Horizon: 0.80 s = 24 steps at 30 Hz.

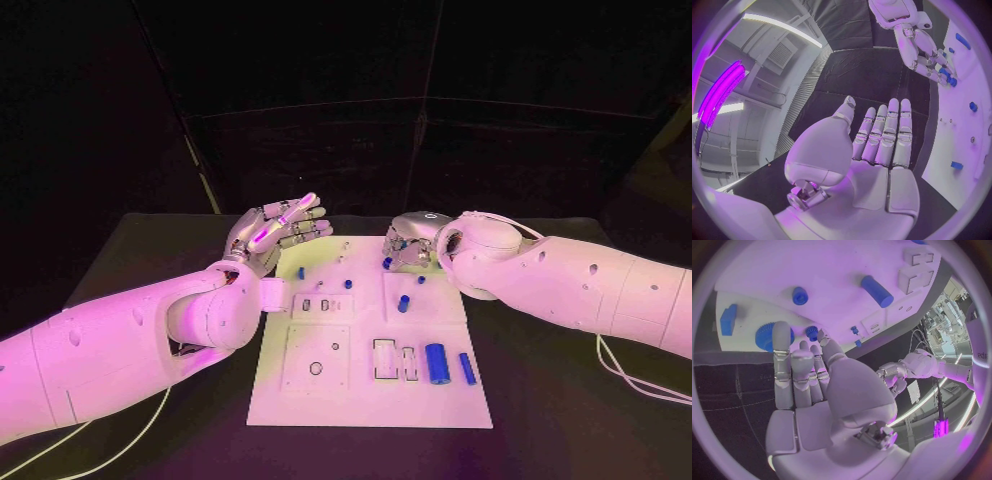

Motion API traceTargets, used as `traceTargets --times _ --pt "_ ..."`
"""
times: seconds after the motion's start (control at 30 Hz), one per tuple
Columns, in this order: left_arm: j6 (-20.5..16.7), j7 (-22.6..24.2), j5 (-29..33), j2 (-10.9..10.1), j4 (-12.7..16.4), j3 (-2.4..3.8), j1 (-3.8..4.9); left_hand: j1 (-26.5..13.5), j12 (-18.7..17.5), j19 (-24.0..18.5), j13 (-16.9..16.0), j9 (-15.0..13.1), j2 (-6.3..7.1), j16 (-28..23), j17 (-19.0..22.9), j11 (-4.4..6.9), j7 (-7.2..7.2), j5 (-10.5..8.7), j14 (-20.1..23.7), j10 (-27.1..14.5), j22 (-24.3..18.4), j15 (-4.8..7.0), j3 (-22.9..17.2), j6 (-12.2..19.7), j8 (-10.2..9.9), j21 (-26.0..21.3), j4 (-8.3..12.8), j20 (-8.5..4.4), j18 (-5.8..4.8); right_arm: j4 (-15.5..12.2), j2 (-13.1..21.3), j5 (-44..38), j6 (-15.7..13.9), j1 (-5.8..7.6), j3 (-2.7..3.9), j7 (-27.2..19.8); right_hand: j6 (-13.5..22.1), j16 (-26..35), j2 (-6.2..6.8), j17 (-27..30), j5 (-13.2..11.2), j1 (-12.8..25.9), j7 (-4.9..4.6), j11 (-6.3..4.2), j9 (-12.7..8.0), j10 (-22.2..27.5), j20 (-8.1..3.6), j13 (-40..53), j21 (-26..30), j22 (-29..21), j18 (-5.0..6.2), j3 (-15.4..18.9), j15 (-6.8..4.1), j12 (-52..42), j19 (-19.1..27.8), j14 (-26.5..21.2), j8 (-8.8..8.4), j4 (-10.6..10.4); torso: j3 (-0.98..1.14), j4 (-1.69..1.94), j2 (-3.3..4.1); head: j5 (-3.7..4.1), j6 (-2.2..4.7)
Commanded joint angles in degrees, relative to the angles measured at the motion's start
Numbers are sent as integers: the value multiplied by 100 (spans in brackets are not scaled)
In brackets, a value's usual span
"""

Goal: Assemble the parts on the task board

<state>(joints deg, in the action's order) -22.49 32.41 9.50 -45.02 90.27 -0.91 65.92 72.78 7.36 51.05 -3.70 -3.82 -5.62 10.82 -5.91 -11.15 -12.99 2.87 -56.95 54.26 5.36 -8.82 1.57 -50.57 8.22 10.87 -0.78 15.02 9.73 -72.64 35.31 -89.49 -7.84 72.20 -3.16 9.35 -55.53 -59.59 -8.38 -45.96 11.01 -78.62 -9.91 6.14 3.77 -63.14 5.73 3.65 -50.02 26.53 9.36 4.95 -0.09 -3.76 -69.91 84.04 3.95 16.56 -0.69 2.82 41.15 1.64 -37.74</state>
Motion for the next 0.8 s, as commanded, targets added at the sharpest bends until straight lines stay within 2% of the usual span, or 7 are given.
traceTargets --times 0.03,0.2,0.33,0.5,0.8 --pt "154 -45 -5 13 -8 5 10 22 -20 48 8 7 31 -36 8 -16 -121 -12 -30 11 -10 -3 16 -9 -27 -28 34 6 71 31 -33 -86 82 15 5 -12 36 -57 20 -48 -37 24 1 -13 -4 23 15 5 -65 42 95 -61 46 -14 52 66 -29 -13 6 3 16 -1 -10" --pt "181 -74 -5 5 5 5 12 11 -28 52 8 8 27 -41 11 -19 -124 -12 -30 7 -16 -5 19 -6 -32 -35 28 7 70 82 -70 -64 135 15 5 -26 29 -128 -51 -112 -44 54 7 -22 -1 -9 17 5 -143 114 91 -117 44 -24 69 61 -22 -20 8 10 32 -11 -10" --pt "203 -94 -5 12 3 5 12 11 -28 52 8 8 27 -41 11 -19 -124 -12 -30 7 -16 -5 19 -6 -32 -35 28 7 70 143 -117 -53 167 15 5 -45 17 -221 -99 -212 -75 57 12 -29 1 -36 16 4 -238 221 79 -177 40 -27 63 68 -17 -10 15 20 44 -10 -37" --pt "213 -108 -5 10 4 5 13 1 -33 56 8 8 21 -46 13 -20 -125 -12 -31 6 -20 -7 21 -5 -35 -41 23 7 69 188 -148 -49 221 14 5 -50 -33 -329 -159 -320 -125 39 8 -36 6 -90 13 3 -362 354 65 -284 35 -34 58 75 -5 4 12 11 42 -16 -57" --pt "222 -119 -5 8 12 5 15 1 -33 56 8 8 21 -46 13 -20 -125 -12 -31 6 -20 -7 21 -5 -35 -41 23 7 69 258 -187 -47 333 14 5 -43 -108 -480 -165 -469 -164 38 -21 -35 7 -204 15 4 -539 539 43 -434 37 -47 55 80 0 6 15 19 51 -11 -109"
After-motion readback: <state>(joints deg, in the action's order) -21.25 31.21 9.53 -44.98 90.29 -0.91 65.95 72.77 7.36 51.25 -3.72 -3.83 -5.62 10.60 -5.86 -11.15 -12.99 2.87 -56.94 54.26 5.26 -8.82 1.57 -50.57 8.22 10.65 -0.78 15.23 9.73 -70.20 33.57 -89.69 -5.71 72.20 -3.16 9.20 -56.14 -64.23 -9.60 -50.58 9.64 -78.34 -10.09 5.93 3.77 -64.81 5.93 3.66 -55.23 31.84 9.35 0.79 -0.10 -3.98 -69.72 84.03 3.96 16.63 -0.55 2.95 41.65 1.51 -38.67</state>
